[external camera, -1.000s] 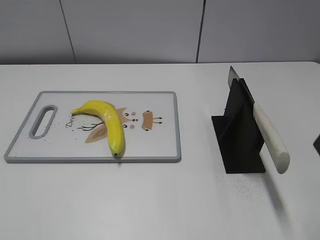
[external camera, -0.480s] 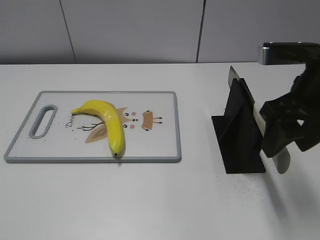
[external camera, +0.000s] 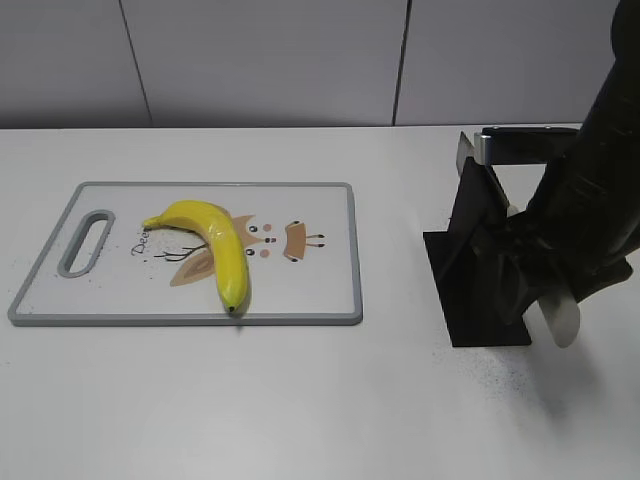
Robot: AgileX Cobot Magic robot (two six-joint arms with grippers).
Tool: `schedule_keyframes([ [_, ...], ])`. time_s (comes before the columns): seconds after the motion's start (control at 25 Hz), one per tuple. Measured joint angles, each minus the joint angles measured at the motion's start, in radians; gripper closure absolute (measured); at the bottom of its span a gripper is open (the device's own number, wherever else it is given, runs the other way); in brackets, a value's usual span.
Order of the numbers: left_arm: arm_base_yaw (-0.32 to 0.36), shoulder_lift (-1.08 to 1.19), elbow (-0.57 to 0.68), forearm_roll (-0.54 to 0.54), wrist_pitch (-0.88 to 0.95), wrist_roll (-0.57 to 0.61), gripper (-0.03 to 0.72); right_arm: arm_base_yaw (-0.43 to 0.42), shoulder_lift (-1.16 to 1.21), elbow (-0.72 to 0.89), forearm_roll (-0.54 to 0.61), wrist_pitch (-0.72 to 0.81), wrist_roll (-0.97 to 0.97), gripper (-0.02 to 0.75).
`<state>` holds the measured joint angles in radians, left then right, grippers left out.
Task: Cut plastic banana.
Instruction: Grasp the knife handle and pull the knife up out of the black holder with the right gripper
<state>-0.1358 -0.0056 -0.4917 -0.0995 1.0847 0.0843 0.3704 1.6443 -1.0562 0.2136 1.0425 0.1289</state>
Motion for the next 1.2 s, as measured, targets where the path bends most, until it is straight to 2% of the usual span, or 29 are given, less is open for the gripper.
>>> schedule_keyframes([
  [0.24,0.0,0.0,0.0,0.0,0.0,0.0,0.099,0.0,0.002,0.0,-0.017,0.0,0.039,0.555],
  [0.88,0.0,0.0,0.0,0.001,0.0,0.0,0.099,0.0,-0.019,0.0,-0.02,0.015,0.056,0.563],
  [1.2,0.0,0.0,0.0,0.001,0.0,0.0,0.099,0.0,-0.082,-0.046,-0.029,0.125,0.077,0.566],
])
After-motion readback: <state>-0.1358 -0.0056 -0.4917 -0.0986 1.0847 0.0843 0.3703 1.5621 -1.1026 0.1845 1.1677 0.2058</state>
